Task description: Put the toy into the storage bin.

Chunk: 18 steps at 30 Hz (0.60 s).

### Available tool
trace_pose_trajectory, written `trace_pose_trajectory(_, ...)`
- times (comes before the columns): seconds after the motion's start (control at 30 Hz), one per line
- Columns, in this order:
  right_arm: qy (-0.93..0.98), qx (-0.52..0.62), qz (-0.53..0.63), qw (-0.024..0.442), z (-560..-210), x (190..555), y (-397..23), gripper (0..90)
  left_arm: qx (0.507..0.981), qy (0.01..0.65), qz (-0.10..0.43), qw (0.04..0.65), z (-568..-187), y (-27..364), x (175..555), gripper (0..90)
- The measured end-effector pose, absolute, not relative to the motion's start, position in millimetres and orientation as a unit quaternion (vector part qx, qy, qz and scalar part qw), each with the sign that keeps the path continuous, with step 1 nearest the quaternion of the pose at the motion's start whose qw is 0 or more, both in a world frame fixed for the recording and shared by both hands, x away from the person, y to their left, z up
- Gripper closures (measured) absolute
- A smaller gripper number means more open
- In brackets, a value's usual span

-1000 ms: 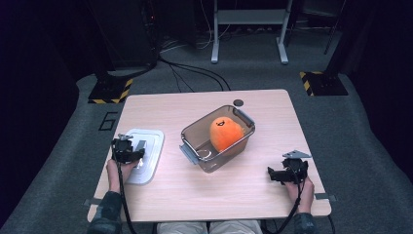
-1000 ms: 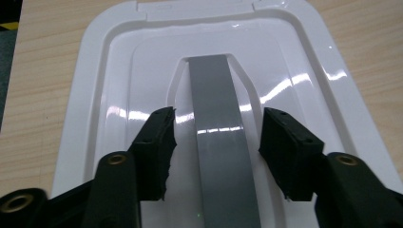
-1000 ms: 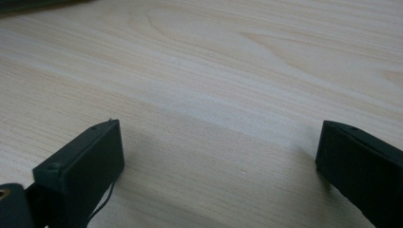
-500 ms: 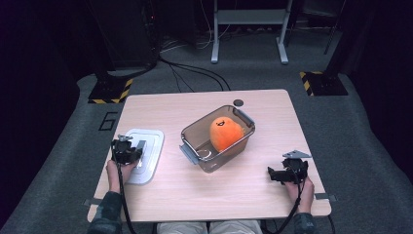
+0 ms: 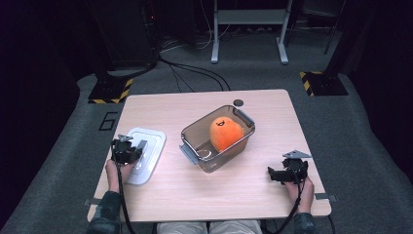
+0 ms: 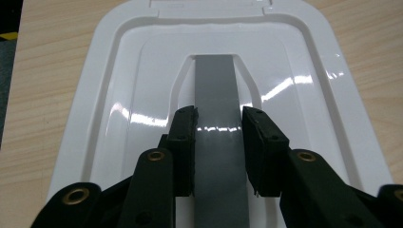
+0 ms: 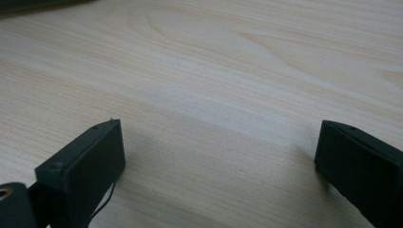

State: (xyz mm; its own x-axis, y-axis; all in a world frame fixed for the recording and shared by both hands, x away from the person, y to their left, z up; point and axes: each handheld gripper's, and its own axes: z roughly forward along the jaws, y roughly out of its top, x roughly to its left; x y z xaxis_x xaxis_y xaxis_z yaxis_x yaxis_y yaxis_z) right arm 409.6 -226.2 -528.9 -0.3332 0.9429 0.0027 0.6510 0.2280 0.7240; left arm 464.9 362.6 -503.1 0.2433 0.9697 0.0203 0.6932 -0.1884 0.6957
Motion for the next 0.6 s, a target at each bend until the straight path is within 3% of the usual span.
trace_pose_trajectory(0.6, 0.750, 0.532, 0.322, 0.227, -528.9, 409.5, -226.2, 2.1, 0.737, 0.549, 0.238, 0.314, -479.5, 357.6, 459.2, 66.3)
